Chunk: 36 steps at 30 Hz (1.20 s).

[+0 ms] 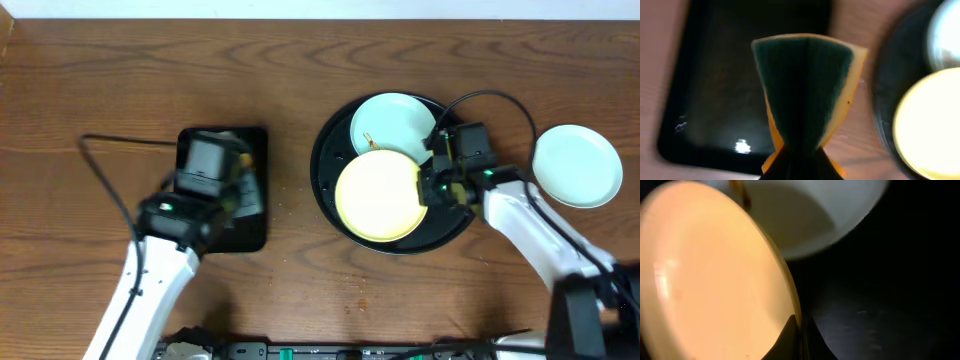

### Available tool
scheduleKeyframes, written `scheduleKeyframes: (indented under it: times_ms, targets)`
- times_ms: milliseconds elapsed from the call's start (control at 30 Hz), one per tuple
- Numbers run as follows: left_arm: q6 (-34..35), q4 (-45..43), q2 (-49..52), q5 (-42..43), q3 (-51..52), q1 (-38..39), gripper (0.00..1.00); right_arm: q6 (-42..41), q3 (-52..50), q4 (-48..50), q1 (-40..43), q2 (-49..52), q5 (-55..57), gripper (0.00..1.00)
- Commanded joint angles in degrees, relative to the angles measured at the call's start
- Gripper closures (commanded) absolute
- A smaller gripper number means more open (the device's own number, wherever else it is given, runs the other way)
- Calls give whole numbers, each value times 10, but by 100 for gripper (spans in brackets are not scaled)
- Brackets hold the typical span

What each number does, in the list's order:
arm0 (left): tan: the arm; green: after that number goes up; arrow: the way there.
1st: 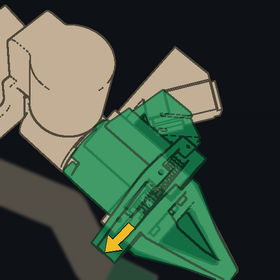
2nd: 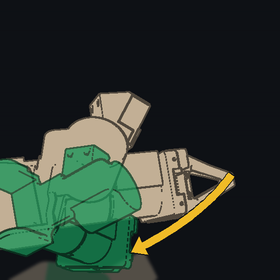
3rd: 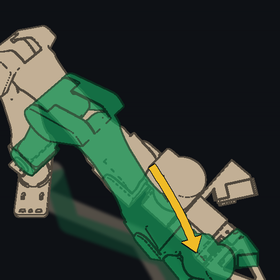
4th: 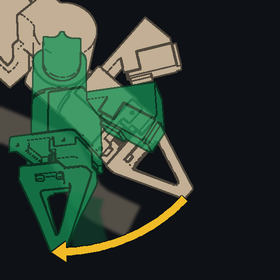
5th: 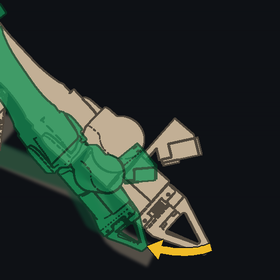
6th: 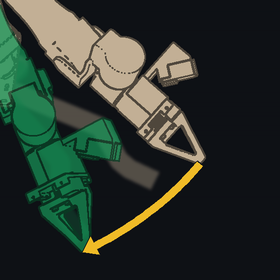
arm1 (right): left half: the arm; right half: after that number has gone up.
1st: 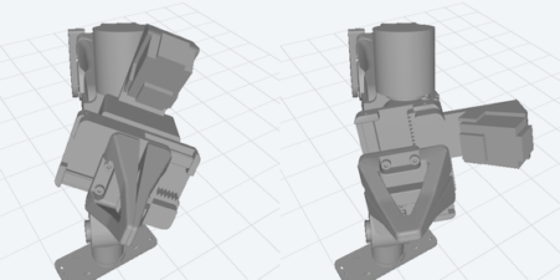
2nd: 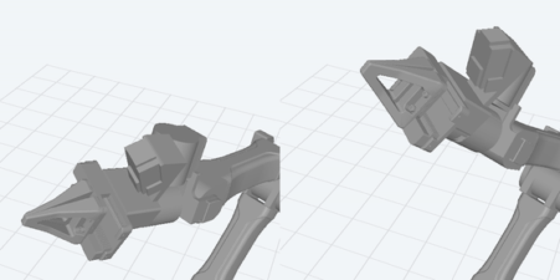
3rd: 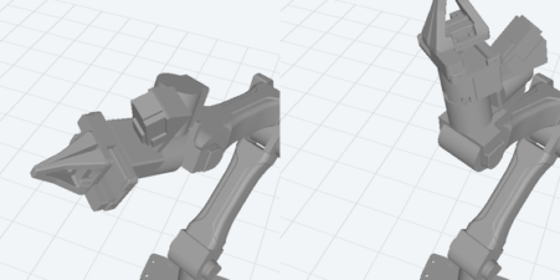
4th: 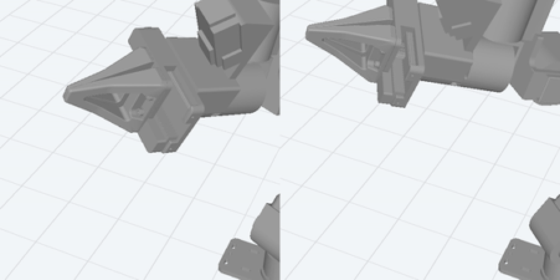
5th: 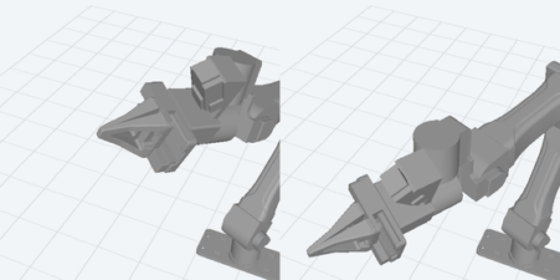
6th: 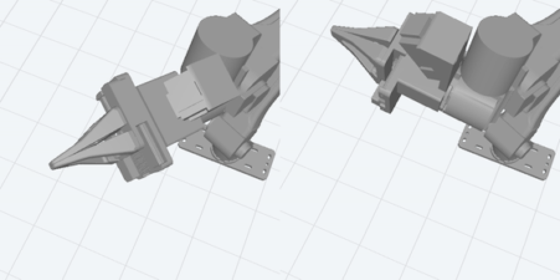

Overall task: Clean dirty plates on tray and stack at the side
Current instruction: 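Return the sponge with the left gripper to the black tray, then carry the yellow plate with the right gripper onto the light-blue plate at right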

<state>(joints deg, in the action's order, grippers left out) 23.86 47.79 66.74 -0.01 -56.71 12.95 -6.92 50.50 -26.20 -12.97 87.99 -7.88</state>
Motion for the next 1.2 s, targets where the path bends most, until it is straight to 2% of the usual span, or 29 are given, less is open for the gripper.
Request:
scheduleKeyframes:
  times_ms: [0, 267, 500, 733, 867, 1000, 1167]
  targets:
    - [-7, 12, 9, -9, 18, -71, 92, 11, 31, 2, -1, -110, 98, 99]
    - [-27, 9, 59, -4, 31, -136, 93, 71, 31, 5, -45, -256, 294, 99]
    - [-35, -4, 105, -4, 31, -139, 92, 133, 31, 7, -162, -298, 493, 99]
    - [-55, -56, 135, -4, 31, -139, 92, 183, 31, 27, -339, -224, 747, 99]
    - [-87, -87, 145, -5, 31, -139, 92, 209, 31, 64, -389, -146, 882, 99]
    - [-89, -95, 152, -7, 31, -139, 92, 209, 31, 72, -400, -66, 900, 99]
    - [-89, -90, 153, -7, 31, -139, 92, 209, 31, 86, -399, -32, 873, 99]
